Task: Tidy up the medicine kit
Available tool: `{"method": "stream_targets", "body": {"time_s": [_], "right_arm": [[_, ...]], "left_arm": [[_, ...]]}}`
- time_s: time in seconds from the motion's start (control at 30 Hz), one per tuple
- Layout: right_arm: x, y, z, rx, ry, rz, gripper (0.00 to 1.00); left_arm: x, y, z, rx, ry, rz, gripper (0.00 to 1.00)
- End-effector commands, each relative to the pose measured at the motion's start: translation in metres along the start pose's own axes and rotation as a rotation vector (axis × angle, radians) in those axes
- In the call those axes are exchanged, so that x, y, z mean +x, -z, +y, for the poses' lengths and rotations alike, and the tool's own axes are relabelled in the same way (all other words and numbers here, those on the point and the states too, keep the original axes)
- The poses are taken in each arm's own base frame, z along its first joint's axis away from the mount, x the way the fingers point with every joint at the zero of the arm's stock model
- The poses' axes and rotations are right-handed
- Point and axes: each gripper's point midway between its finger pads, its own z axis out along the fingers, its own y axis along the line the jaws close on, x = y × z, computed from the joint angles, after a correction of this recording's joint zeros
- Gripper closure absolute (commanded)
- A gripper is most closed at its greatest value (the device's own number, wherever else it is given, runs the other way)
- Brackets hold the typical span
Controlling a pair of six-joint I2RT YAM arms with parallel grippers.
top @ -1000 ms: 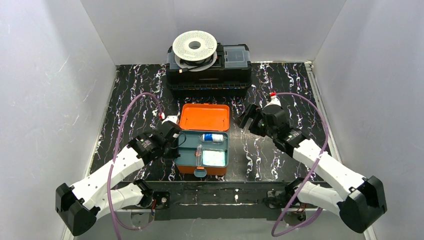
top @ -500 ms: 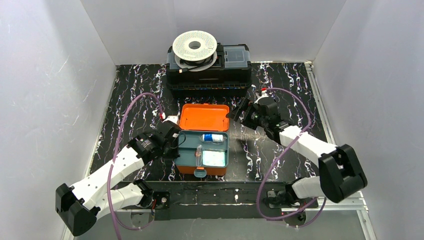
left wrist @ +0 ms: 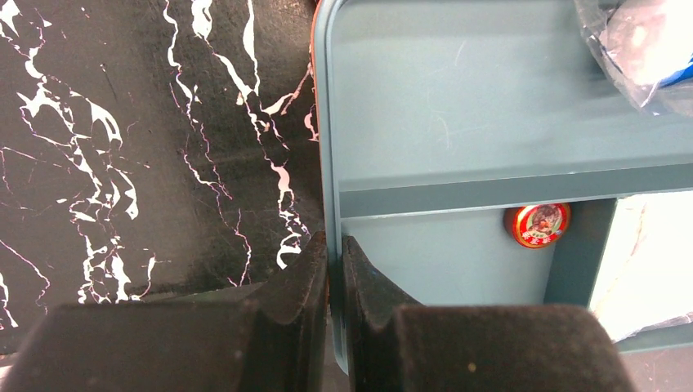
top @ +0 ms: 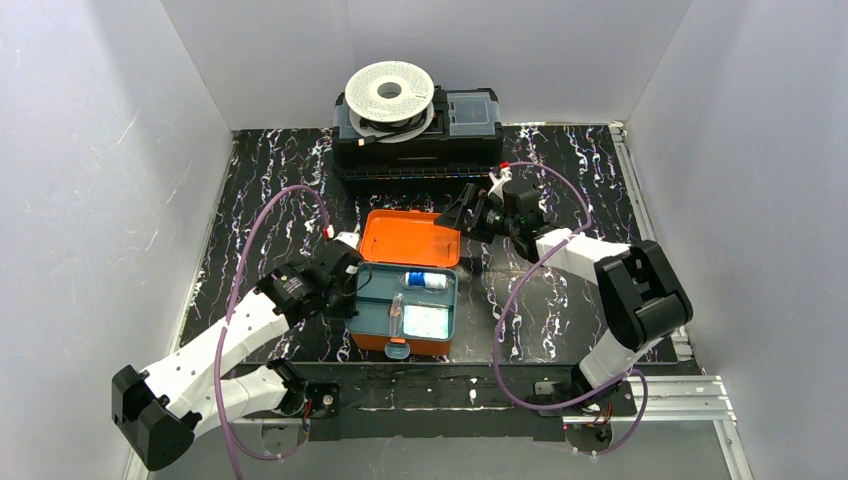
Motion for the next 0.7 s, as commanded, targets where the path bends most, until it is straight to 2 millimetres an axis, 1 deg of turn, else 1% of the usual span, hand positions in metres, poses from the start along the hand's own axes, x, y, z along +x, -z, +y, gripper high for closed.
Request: {"method": "stream_targets", "body": {"time_s": [0.0, 0.13, 0.23, 0.33, 0.37, 0.67], "right_arm": [[-0.022, -0.009, 0.033, -0.149, 0.070, -0.025, 0.00], [-0.016, -0.014, 0.033, -0.189, 0.054, 0.002, 0.00], [-0.016, -0.011, 0.038, -0.230, 0.070, -0.008, 0.00], [-0.015, -0.006, 0.047, -0.285, 0.093, -0.010, 0.00], [-0.016, -0.004, 0.051, -0.304, 0.104, -0.014, 0.03], [-0.021, 0.023, 0.083, -0.412, 0.217, -0.040, 0.05]], "left_arm": [[0.003, 0.008, 0.000, 0.013, -0.039, 0.031, 1.00], [0.002, 0.006, 0.000, 0.008, -0.044, 0.035, 1.00], [0.002, 0.005, -0.001, 0.008, -0.048, 0.041, 1.00], [0.001, 0.002, -0.003, 0.008, -0.051, 0.045, 1.00], [0.002, 0.001, -0.003, 0.007, -0.051, 0.048, 1.00], [0.000, -0.004, -0.006, 0.012, -0.049, 0.048, 1.00]]}}
